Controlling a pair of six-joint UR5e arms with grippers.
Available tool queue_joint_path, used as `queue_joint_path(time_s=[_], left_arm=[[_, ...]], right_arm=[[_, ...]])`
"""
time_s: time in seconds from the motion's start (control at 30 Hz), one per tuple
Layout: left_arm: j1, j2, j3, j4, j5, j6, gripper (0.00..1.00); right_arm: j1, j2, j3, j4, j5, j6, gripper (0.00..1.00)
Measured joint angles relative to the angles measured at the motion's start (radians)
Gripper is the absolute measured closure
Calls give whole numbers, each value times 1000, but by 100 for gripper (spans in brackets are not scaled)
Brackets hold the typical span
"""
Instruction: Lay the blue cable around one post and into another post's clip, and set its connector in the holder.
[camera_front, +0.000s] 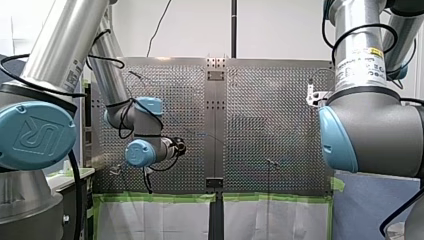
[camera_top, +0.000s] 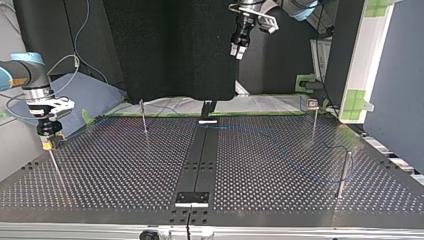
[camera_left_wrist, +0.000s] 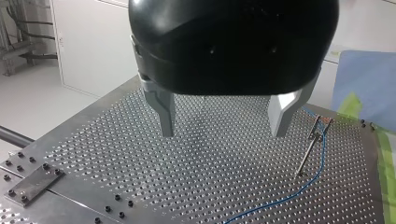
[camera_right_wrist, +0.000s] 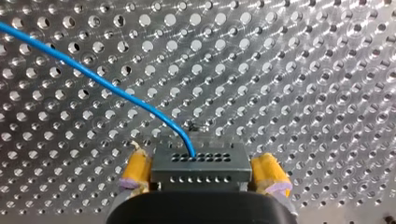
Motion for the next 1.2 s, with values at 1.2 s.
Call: queue_joint_path(time_s=[1.2], left_arm=[[0, 0, 0, 0, -1, 0, 0]], right_arm=[[1, 0, 0, 3, 49, 3, 0]])
